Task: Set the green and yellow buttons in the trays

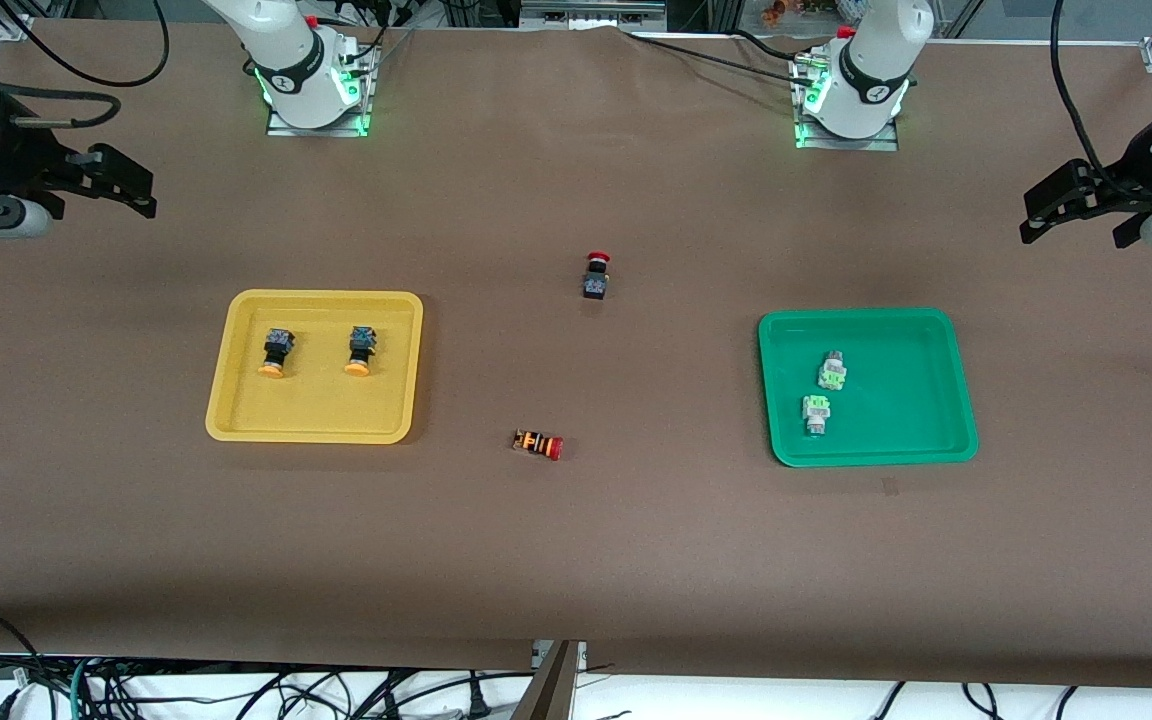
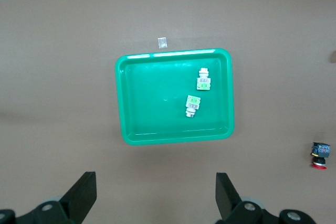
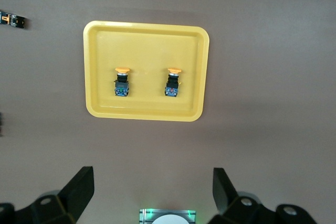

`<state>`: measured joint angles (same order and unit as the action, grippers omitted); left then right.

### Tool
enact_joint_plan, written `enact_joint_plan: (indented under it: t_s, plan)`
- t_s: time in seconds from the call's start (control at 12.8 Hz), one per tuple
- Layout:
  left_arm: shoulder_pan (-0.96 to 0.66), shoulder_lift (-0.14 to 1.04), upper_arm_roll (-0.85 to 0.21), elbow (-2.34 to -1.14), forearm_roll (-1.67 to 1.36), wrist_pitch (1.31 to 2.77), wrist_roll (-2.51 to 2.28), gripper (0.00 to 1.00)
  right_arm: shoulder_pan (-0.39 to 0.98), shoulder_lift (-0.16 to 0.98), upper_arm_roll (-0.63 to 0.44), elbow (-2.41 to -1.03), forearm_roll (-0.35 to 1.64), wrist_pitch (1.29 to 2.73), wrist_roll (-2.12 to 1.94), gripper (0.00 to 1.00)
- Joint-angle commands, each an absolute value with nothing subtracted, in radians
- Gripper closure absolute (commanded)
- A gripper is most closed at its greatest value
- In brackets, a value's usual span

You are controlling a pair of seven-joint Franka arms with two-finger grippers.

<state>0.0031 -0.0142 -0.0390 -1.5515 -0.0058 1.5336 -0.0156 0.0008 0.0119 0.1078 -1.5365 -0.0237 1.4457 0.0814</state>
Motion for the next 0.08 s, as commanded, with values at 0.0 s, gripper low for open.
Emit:
enact_joint_plan:
  t_s: [0.0]
  plan:
    - [-0.011, -0.006, -0.026, -1.523, 0.008, 1.509, -0.002, 0.00, -0.009, 0.024, 0.120, -1.534, -0.029, 1.436, 0.103, 0.00]
